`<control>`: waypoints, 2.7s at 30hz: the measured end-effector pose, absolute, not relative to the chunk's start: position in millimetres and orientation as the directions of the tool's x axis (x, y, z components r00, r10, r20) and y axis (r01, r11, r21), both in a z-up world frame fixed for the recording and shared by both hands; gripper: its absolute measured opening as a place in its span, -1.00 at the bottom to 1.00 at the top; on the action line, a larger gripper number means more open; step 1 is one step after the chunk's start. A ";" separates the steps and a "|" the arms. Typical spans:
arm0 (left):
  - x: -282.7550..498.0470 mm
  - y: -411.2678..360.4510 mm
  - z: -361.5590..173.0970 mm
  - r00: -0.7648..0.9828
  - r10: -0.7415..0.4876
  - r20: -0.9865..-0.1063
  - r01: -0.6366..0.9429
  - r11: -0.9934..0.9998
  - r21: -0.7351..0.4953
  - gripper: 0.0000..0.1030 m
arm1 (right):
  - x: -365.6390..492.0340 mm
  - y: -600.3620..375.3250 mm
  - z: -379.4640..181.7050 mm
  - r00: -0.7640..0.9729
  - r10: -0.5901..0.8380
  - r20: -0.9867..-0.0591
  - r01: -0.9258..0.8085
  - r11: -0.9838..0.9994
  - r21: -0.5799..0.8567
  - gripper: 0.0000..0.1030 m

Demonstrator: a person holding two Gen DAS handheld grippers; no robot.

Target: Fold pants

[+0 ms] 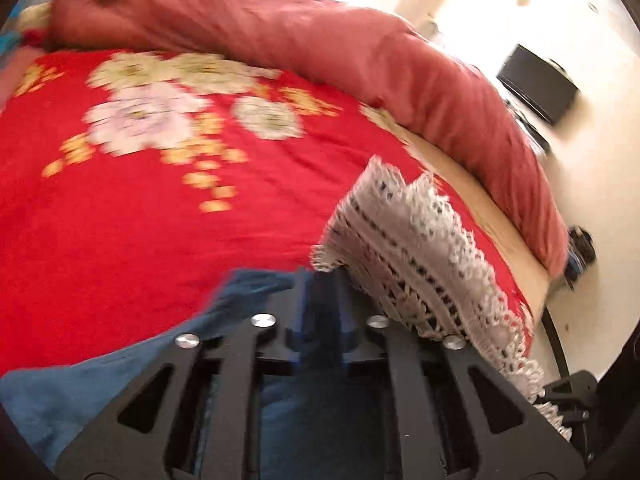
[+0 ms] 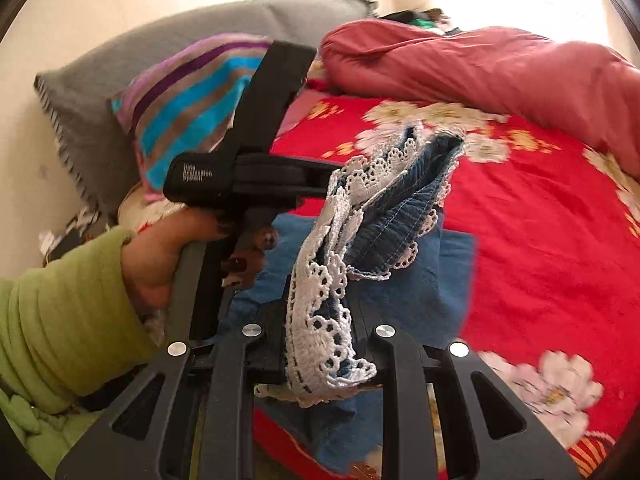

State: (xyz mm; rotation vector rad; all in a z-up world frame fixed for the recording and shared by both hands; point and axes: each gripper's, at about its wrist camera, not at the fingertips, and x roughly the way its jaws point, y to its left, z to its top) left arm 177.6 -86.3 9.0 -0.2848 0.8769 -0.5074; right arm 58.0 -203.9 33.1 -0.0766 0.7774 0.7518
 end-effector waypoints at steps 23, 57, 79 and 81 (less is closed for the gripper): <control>127.4 25.6 -13.2 0.608 -0.530 -0.591 0.035 0.761 -0.647 -0.05 | 2.3 -166.8 27.2 0.420 0.619 -0.663 -0.756 0.643 0.122 0.23; 121.9 -3.3 5.8 0.612 -0.300 -0.732 0.030 0.933 -0.358 -0.06 | 82.1 -233.0 -8.8 0.569 0.379 -0.730 -0.503 0.863 0.056 0.38; 20.8 -10.9 -8.4 0.509 -0.431 -0.745 -0.005 0.864 -0.504 -0.07 | 17.1 -231.8 2.3 0.498 0.485 -0.719 -0.624 0.776 0.090 0.11; 20.3 -14.9 -15.1 0.493 -0.414 -0.765 -0.021 0.873 -0.486 -0.06 | 15.0 -227.7 0.1 0.488 0.491 -0.722 -0.633 0.768 0.095 0.11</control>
